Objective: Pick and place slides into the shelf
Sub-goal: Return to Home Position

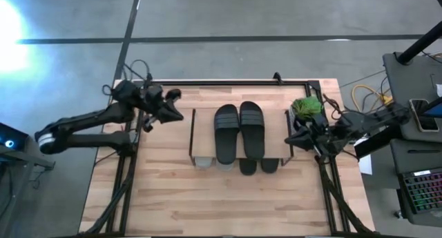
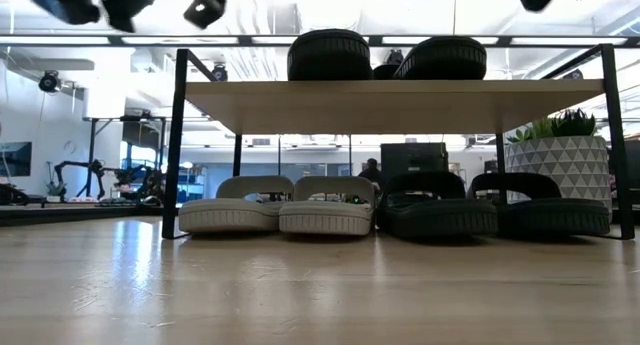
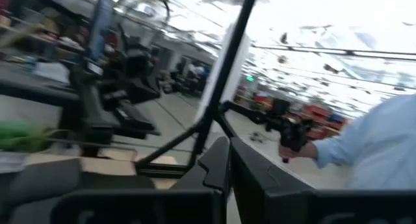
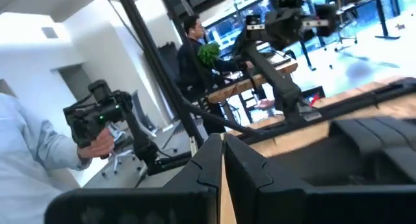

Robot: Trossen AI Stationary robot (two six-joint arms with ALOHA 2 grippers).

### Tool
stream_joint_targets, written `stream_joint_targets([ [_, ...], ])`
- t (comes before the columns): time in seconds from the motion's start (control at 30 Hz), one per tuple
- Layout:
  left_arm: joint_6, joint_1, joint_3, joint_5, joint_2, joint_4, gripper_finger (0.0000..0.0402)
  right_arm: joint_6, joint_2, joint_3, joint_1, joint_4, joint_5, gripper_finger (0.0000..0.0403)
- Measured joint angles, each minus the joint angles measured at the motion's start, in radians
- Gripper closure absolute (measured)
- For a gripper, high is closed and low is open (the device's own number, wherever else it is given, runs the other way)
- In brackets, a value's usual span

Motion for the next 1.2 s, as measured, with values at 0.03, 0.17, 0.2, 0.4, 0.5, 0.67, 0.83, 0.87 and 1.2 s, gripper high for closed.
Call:
stream_joint_targets([
  [0.03,-0.002,0.018,-0.02,-0.003,-0.029,-0.001,0.0402,0.012,-0.018,-0.022,0.0,0.002,0.007,0.0392],
  [0.17,-0.034,0.079,-0.117,-0.033,-0.144,-0.006,0.0402,0.036,-0.096,-0.096,0.0,0.02,0.026,0.0392],
  [0.2,-0.041,0.09,-0.146,-0.041,-0.171,-0.007,0.0402,0.031,-0.113,-0.112,0.0,0.027,0.026,0.0392],
  [0.4,-0.084,0.117,-0.326,-0.113,-0.299,-0.011,0.0402,-0.04,-0.237,-0.208,0.0,0.083,0.034,0.0392],
  [0.5,-0.107,0.117,-0.406,-0.132,-0.346,-0.007,0.0402,-0.029,-0.314,-0.266,0.0,0.086,0.044,0.0392],
  [0.67,-0.114,0.117,-0.506,-0.136,-0.446,-0.004,0.0402,-0.04,-0.45,-0.349,0.0,0.085,0.053,0.0392],
  [0.83,-0.178,0.118,-0.595,-0.128,-0.529,-0.044,0.0402,-0.091,-0.487,-0.399,-0.002,0.091,0.06,0.0392],
  [0.87,-0.166,0.119,-0.589,-0.129,-0.545,-0.122,0.0402,-0.086,-0.486,-0.406,-0.003,0.092,0.068,0.0392],
  [1.2,-0.074,0.12,-0.597,-0.11,-0.6,-0.372,0.0402,-0.059,-0.487,-0.485,-0.002,0.091,0.086,0.0392],
])
